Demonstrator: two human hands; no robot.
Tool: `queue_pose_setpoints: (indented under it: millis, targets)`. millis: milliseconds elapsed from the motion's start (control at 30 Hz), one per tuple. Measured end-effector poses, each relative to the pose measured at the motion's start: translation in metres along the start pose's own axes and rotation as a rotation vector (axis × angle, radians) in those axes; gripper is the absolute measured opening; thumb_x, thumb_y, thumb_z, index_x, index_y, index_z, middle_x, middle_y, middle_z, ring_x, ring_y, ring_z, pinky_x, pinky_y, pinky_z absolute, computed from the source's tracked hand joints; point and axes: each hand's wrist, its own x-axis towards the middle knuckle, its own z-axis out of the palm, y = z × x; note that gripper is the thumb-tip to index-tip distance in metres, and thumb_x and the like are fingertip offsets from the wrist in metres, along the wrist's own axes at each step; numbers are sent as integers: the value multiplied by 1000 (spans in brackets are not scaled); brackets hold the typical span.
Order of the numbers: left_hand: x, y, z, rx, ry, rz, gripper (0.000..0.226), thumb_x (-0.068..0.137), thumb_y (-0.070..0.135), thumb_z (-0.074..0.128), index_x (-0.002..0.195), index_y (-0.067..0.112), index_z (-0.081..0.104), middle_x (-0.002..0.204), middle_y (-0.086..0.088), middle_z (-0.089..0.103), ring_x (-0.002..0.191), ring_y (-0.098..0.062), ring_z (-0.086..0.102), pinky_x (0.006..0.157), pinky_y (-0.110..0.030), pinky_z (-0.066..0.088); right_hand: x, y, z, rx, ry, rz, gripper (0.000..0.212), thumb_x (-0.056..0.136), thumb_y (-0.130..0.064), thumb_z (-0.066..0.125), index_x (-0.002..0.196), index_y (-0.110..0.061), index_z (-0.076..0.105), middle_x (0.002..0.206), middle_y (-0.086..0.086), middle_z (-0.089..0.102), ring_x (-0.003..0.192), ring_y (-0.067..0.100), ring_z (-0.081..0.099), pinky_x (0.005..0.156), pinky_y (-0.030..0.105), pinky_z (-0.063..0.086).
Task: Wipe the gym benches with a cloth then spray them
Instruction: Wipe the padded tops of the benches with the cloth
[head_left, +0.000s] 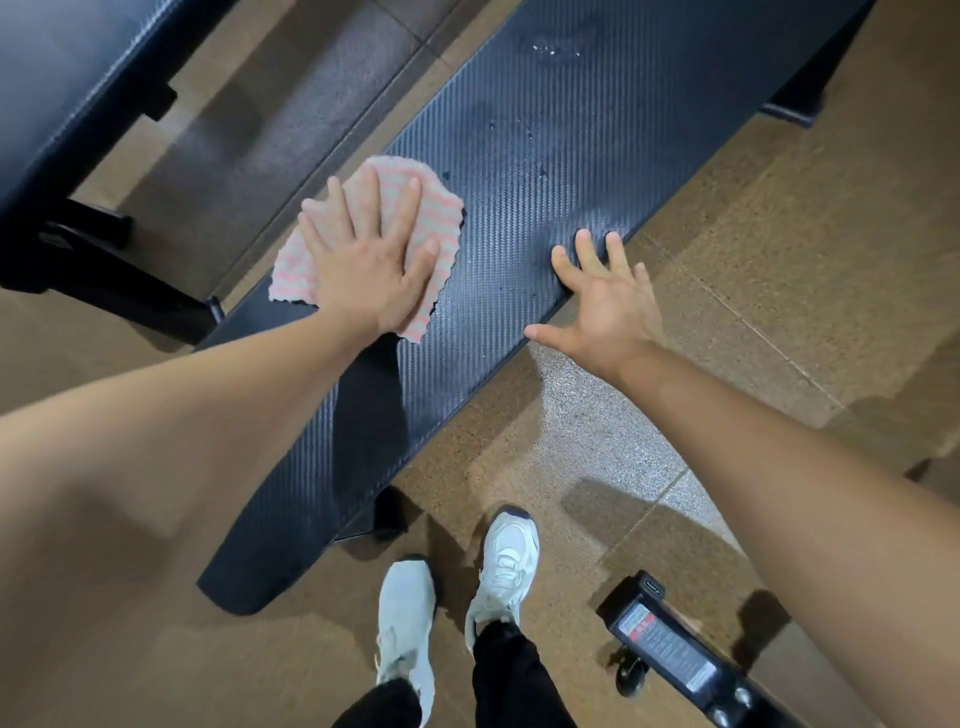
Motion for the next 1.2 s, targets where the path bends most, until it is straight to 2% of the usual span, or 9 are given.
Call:
queue_pose_setpoints:
  millis: [167,233,367,467,600,667,767,1000,1200]
  targets:
    - [-36,33,16,-1,-1,180,68,100,68,8,163,41,6,172,-12,-1,156,-47,-3,117,-75,-3,0,13,-12,74,-83,-37,95,84,-56,72,159,-39,18,169,-12,2,156,17,-6,125,53,4]
    - [-47,48,23,-5,-24,231,71,98,69,5,163,40,8,172,-13,-1,156,-48,-3,117,-76,-2,1,21,-18,197,-107,-44,86,86,-43,75,157,-39,27,167,-15,8,155,12,-3,124,49,10]
    - [-70,77,39,95,-54,404,72,99,71,14,164,39,9,173,-11,0,156,-47,-1,115,-77,8,4,38,-32,413,0,-70,52,90,-24,72,140,-25,58,157,-8,42,150,10,28,122,30,21]
    - [-59,79,35,116,-49,485,66,102,67,12,163,41,11,173,-8,2,156,-46,-1,116,-76,8,5,49,-39,441,199,38,44,91,-20,70,134,-19,64,145,-1,57,136,16,50,116,23,28]
    - [-9,70,13,120,-59,560,63,101,66,9,161,48,7,173,-2,-1,158,-40,-6,117,-75,4,25,62,-46,356,233,155,61,93,-32,67,150,-22,46,161,1,36,148,21,32,121,40,28]
    - [25,64,1,105,-63,519,62,100,67,5,160,50,3,173,-1,-3,158,-37,-7,118,-73,2,40,65,-53,278,229,178,75,91,-42,68,155,-22,35,167,4,20,152,25,20,122,49,26]
    - [74,49,-15,79,-56,441,60,102,67,9,159,52,-1,173,2,-5,158,-36,-8,119,-73,-1,64,73,-69,137,202,211,90,89,-57,63,160,-23,20,169,4,6,156,28,4,124,51,16]
    - [115,63,-31,7,-46,231,59,104,65,13,160,49,2,173,-4,-9,156,-45,-9,117,-76,0,85,81,-75,19,55,270,95,86,-69,58,160,-29,12,169,1,0,155,34,2,123,59,11]
    - [99,93,-22,7,-57,317,69,101,64,2,164,37,6,172,-17,-1,154,-50,-4,116,-77,-3,85,85,-84,-92,60,215,96,84,-78,51,159,-29,18,169,5,9,156,31,1,122,58,3]
